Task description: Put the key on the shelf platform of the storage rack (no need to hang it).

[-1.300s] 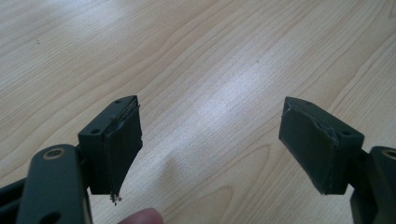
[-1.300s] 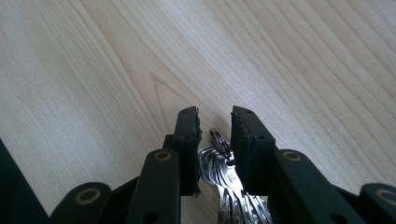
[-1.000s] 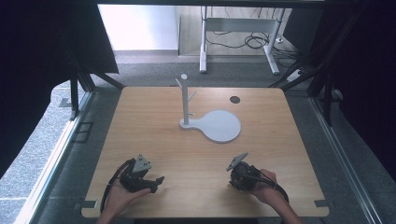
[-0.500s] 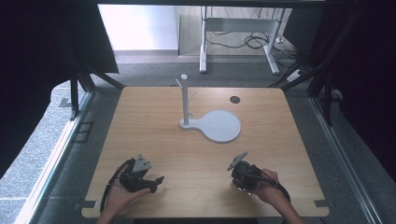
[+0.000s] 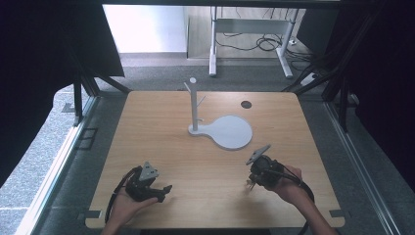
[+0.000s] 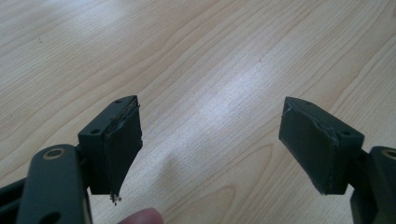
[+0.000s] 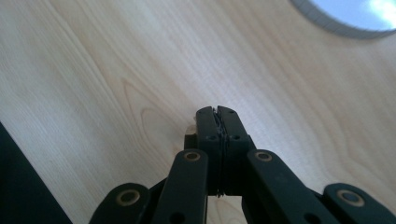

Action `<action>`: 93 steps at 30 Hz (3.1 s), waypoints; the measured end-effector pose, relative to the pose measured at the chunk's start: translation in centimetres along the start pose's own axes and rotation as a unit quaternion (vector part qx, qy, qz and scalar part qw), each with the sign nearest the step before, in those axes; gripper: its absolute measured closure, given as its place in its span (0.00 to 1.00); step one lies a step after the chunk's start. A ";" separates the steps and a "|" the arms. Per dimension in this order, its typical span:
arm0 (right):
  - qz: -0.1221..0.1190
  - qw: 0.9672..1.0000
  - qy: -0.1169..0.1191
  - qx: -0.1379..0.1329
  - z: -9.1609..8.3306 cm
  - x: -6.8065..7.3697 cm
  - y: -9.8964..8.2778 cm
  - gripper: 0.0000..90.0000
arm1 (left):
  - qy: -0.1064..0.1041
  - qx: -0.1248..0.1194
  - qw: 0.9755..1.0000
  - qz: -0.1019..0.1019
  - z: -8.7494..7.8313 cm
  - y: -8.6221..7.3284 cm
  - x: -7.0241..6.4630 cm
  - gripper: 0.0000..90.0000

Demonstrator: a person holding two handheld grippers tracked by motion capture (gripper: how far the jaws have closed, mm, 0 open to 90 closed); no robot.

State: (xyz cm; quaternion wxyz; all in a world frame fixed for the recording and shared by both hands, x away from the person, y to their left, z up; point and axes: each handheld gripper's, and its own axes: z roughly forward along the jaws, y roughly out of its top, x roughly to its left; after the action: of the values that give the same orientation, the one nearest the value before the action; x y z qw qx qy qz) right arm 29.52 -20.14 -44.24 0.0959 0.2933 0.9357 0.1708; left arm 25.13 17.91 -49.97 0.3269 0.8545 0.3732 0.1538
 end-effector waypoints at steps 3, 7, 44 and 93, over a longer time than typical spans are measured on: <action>0.001 1.000 0.000 -0.005 -0.5 -0.4 0.4 1.00 | 0.001 -0.001 1.000 0.001 -0.1 0.0 0.0 0.24; 0.004 1.000 -0.006 -0.010 -1.1 -0.9 1.2 1.00 | 0.001 -0.004 1.000 -0.001 -0.2 0.0 0.1 0.24; 0.023 1.000 -0.003 -0.017 -1.3 -3.9 6.0 1.00 | 0.001 -0.002 1.000 -0.001 -0.3 0.0 0.2 0.24; 0.078 0.996 -0.002 -0.041 -0.6 -9.2 12.1 1.00 | 0.001 -0.005 1.000 -0.008 -0.5 -0.1 0.5 0.24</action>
State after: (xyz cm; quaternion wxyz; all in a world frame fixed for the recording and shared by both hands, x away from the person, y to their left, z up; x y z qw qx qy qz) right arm 43.08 -16.37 -38.40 0.0966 0.3617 0.9018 0.2157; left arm 25.15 18.57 -49.66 0.3320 0.8496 0.3797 0.1543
